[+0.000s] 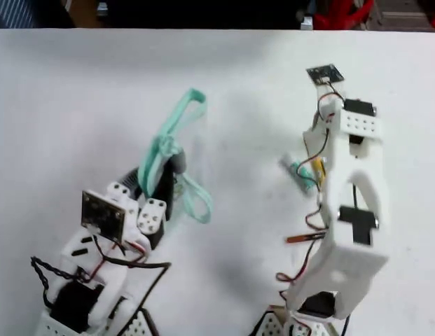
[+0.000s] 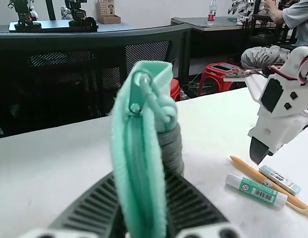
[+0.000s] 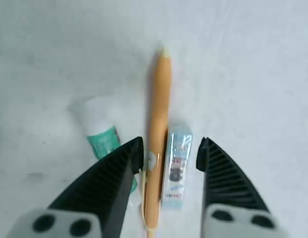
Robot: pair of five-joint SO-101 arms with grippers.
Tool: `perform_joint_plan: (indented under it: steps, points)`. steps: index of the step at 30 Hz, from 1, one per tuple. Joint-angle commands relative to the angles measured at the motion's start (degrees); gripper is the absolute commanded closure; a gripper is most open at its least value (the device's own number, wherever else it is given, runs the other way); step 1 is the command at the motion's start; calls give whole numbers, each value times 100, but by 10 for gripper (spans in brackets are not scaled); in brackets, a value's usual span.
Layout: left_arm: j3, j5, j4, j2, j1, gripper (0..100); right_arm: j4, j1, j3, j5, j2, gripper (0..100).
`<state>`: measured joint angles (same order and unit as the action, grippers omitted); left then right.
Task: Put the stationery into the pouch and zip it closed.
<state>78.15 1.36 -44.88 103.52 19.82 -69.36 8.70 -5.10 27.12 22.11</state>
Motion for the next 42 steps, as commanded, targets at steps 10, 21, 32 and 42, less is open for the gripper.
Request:
perform_joint_plan:
  steps: [10, 21, 32, 42]
  points:
    - [18, -97, 114, -92, -13, 970, -48, -154, -1741, 44, 1569, 815]
    - [18, -105, 114, -92, -13, 970, -40, -154, -2180, 88, 2070, 982]
    - [9, -88, 114, -92, -22, 968, -1763, -356, -2884, 35, 716, 980]
    - [9, -97, 114, -92, -13, 969, -2914, -1297, -2418, -167, -1947, 980]
